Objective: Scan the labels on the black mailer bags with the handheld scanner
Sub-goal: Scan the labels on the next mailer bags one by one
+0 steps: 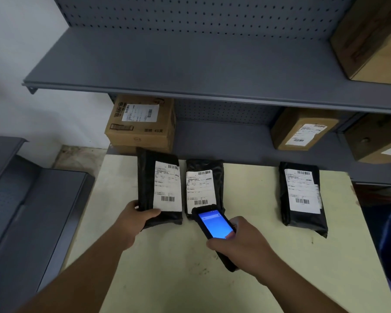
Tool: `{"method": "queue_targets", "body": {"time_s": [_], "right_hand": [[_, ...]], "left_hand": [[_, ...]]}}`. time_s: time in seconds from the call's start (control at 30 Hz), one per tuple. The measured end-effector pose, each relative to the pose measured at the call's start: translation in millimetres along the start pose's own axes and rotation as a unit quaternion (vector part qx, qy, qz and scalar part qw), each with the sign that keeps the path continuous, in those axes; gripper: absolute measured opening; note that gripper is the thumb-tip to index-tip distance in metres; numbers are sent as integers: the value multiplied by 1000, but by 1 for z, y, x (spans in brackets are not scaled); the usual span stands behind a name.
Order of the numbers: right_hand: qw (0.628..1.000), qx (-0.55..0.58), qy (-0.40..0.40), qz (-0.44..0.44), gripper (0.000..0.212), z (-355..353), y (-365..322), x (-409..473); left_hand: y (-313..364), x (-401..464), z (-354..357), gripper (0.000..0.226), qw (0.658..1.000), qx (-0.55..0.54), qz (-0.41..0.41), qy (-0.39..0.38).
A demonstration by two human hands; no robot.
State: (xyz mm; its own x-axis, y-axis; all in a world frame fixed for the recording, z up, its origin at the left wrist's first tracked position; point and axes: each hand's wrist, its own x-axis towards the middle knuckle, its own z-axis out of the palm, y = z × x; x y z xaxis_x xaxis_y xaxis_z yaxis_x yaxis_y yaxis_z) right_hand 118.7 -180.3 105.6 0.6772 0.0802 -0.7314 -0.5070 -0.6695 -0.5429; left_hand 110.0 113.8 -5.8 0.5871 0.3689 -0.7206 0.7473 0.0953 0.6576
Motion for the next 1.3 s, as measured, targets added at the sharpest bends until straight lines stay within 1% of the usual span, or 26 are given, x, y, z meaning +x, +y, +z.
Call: {"method": "queue_targets", "body": {"time_s": [0.07,0.1,0.27,0.4,0.5,0.67,0.9,1.3], "right_hand": [[1000,-5,-7,-2,49,-4,-1,-4],[1000,-11,-9,-4,48,-6,-1,-7],[999,-35,-20,-19,50,-12,-7,-18],[998,-44,-23,-36,44,-16,-11,-22],[998,-48,-17,-33,44,-20,-12,-24],[999,-41,-8,-14,52,-25,-7,-21],[1000,-20,-18,-4,58,-26,-1,-20],[1000,7,-15,1,53,-22,3,-19]], "left_hand": [[4,-7,1,72,999,-21,28,13],[5,-11,2,70,999,-29,38,16],[10,-23,12,77,996,-42,77,7],[10,-29,27,76,994,-38,103,-4],[10,-33,38,75,993,-41,107,-23],[8,-35,51,73,992,-35,116,-37],[11,-40,60,71,992,-39,119,-33],[6,-39,62,75,993,-34,110,-34]]}}
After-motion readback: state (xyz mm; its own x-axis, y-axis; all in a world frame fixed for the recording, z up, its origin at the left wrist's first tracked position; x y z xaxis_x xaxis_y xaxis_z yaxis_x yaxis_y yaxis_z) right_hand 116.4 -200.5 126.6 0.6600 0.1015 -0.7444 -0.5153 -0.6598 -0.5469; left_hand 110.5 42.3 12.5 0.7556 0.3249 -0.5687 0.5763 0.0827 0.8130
